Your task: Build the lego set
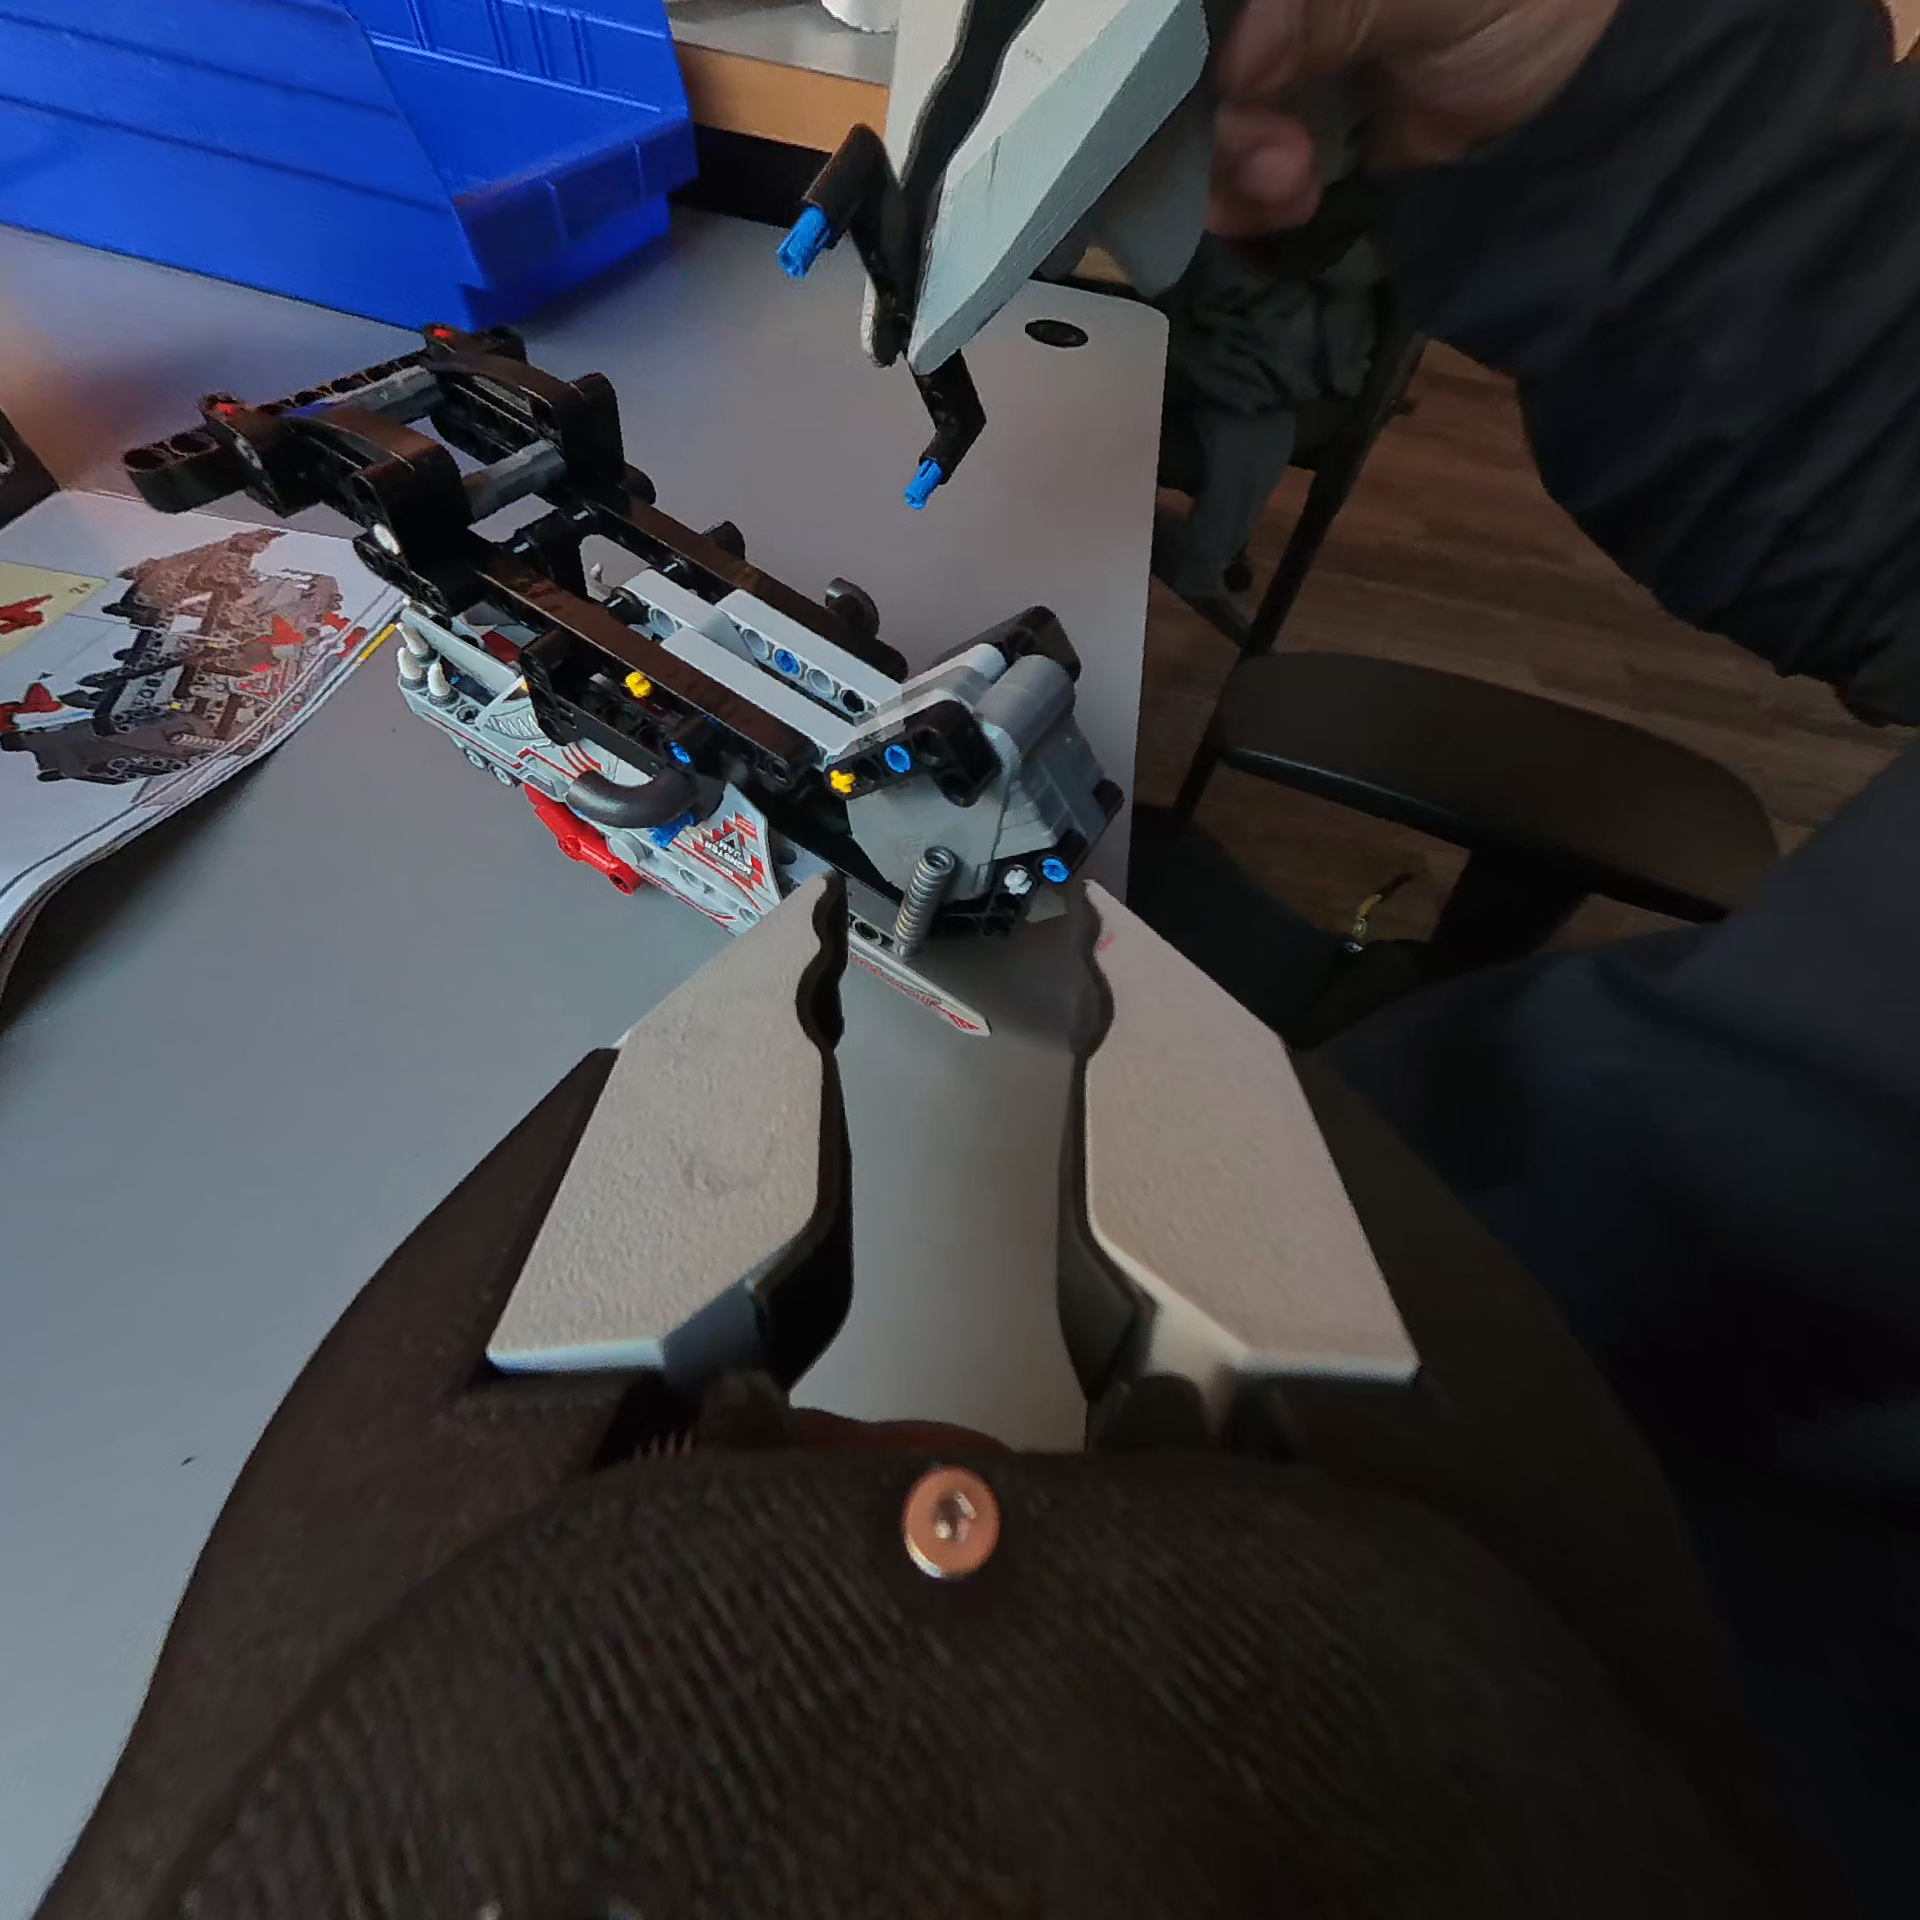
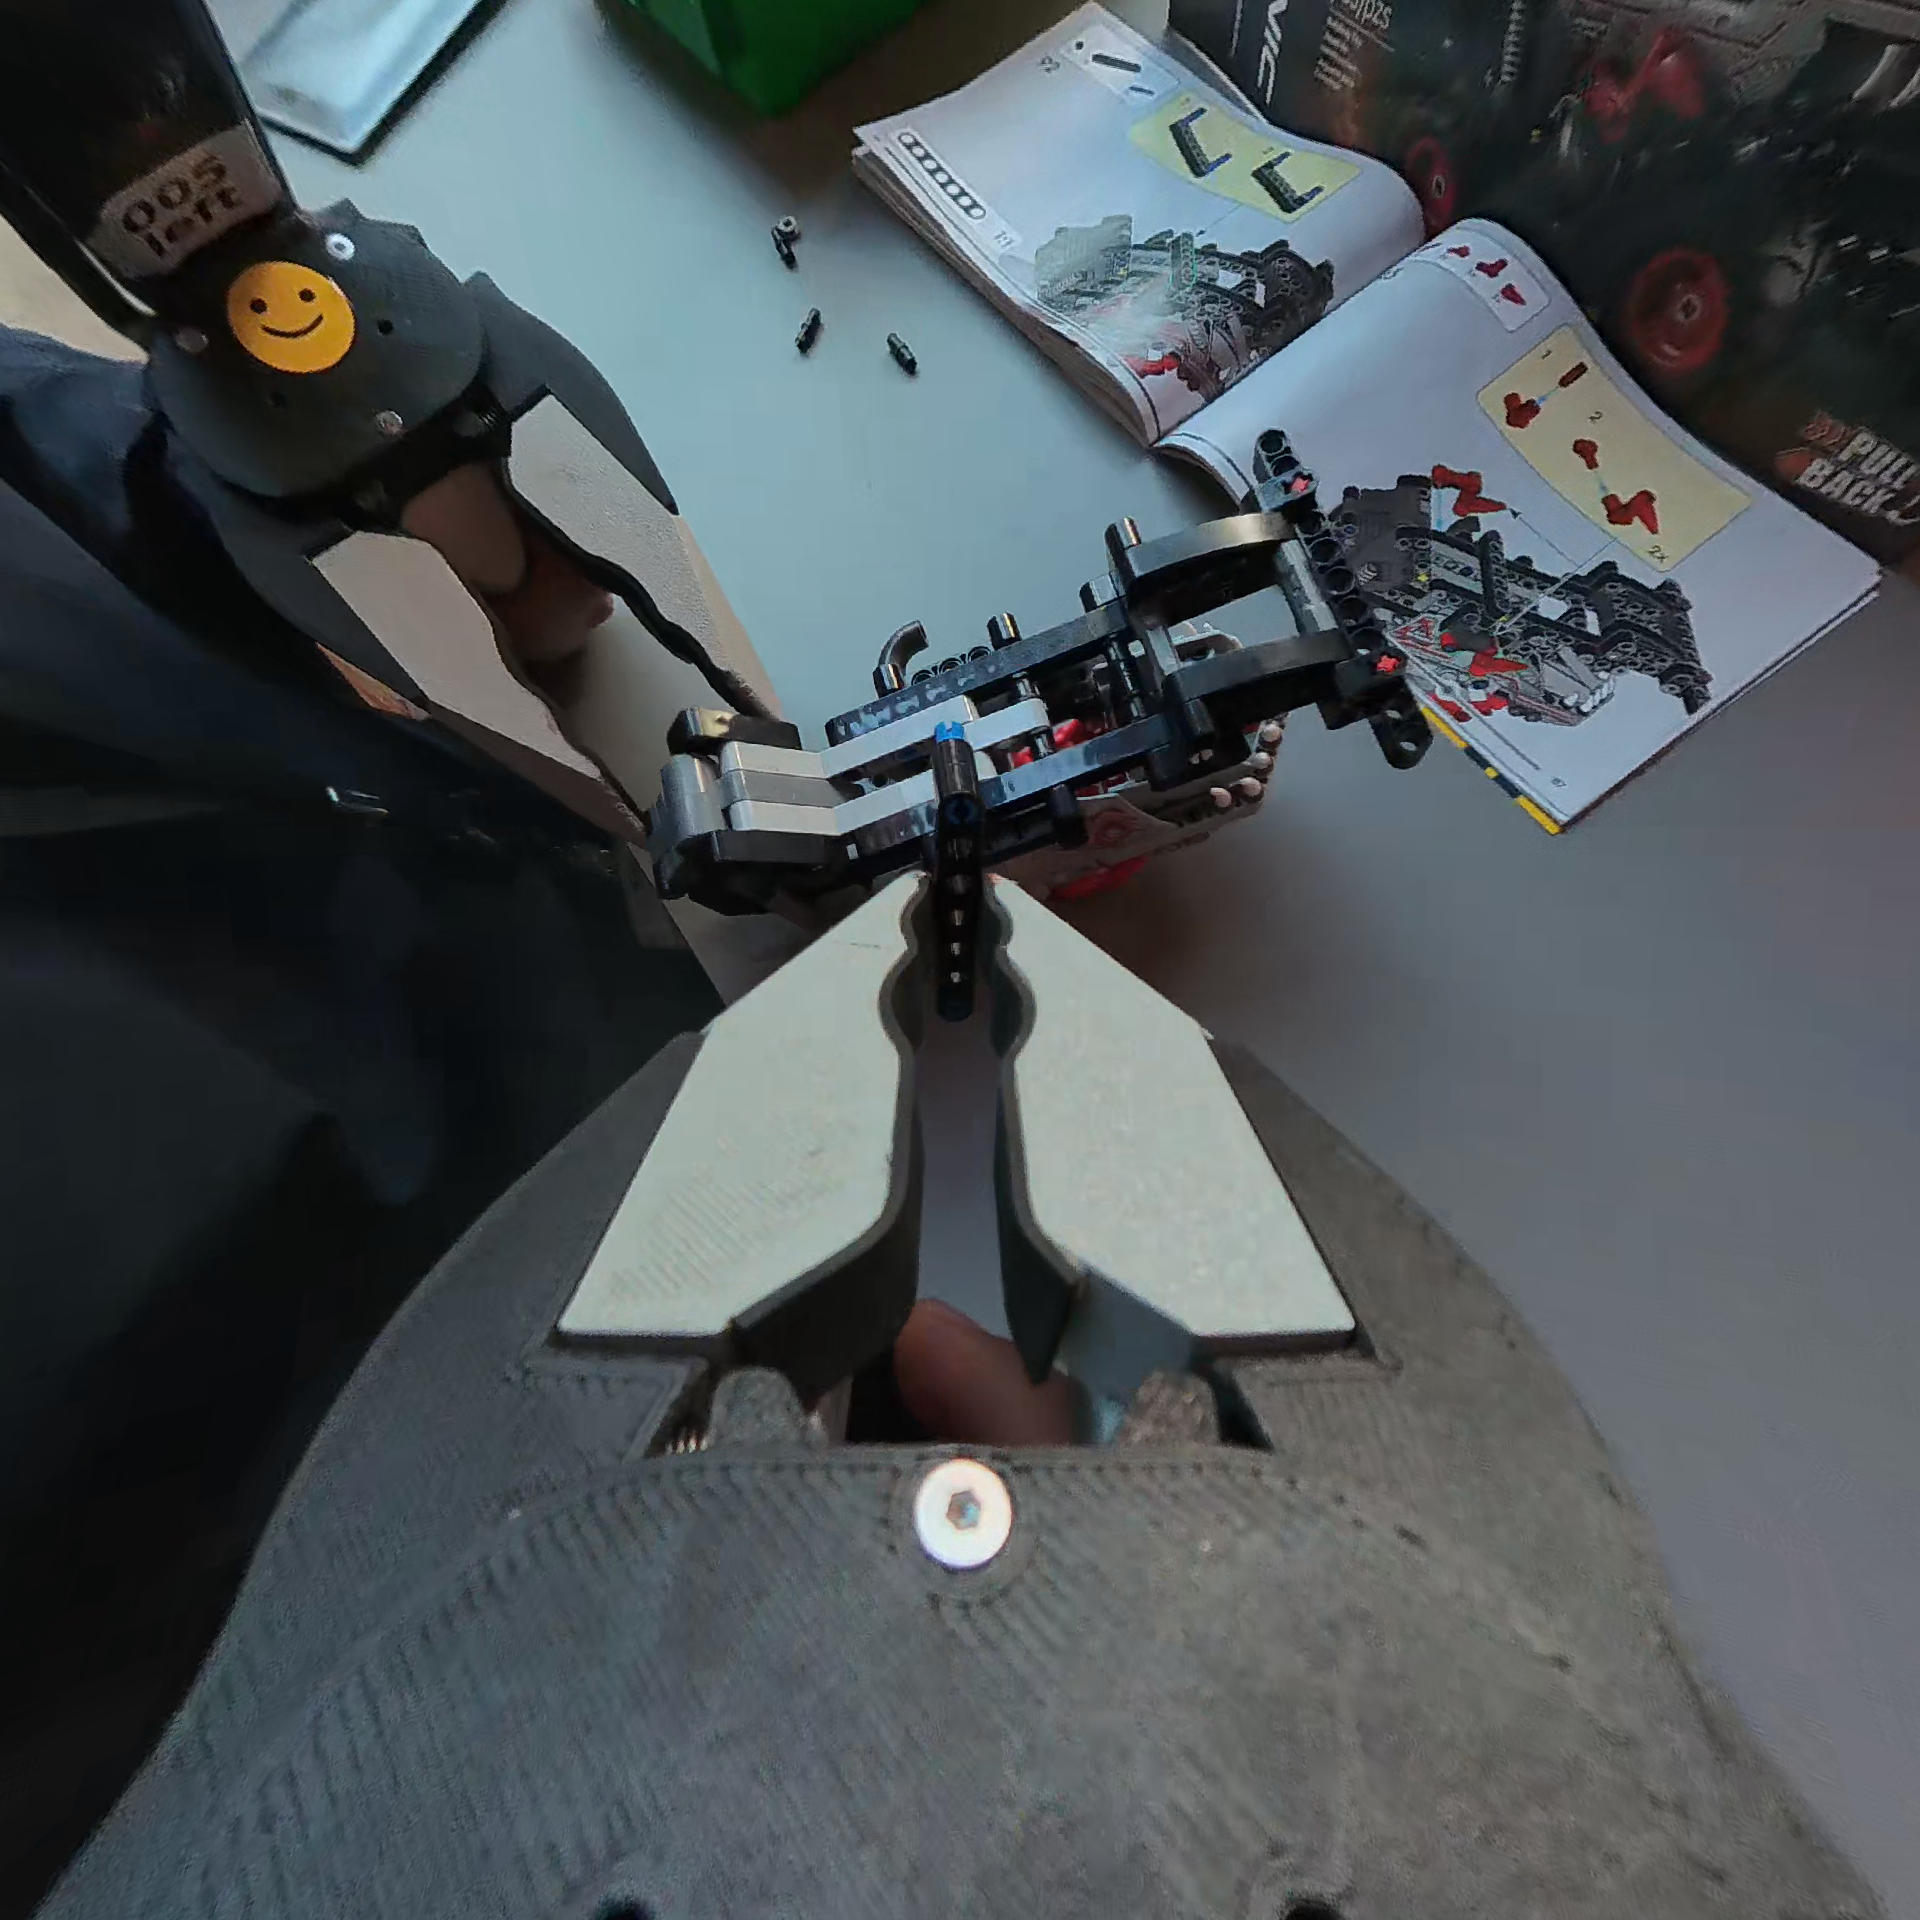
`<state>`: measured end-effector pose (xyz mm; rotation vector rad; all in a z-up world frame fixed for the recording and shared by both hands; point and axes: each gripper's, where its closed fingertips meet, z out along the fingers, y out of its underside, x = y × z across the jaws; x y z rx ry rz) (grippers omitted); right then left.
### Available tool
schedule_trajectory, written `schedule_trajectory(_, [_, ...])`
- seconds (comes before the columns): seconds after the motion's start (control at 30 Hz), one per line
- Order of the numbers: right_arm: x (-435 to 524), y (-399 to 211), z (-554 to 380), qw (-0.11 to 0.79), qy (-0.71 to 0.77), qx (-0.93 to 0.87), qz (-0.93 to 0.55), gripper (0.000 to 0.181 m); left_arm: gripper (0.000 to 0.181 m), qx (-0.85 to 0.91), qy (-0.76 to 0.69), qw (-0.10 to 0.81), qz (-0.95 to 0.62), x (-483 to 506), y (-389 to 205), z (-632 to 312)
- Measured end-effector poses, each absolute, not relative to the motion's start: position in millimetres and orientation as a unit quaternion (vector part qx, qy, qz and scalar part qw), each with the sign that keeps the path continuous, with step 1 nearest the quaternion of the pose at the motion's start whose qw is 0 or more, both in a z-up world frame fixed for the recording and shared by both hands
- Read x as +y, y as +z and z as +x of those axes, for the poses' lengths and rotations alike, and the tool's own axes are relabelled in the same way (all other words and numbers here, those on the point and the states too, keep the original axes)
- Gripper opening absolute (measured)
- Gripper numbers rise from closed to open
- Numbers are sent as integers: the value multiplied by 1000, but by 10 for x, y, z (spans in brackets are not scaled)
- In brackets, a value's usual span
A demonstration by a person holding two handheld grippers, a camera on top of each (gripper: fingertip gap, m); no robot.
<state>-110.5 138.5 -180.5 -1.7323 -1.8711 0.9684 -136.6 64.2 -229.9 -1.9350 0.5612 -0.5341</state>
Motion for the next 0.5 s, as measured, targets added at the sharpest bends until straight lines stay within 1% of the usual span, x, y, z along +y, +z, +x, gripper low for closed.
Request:
schedule_trajectory(0.1, [1422,-1811,-1058,204,350,-662,-631,5,40,234,-238,504,-797,624,-2275,-1357])
schedule_trajectory(0.23, [1466,-1798,-966,200,329,-662,-643,5,46,231,-258,501,-793,502,-2243,-1386])
schedule_trajectory(0.37, [1514,-1777,-910,195,305,-668,-650,5,44,237,-257,514,-783,351,-2211,-1645])
schedule_trajectory(0.5, [1564,-1759,-954,195,296,-667,-655,5,37,241,-221,541,-775,336,-2142,-2035])
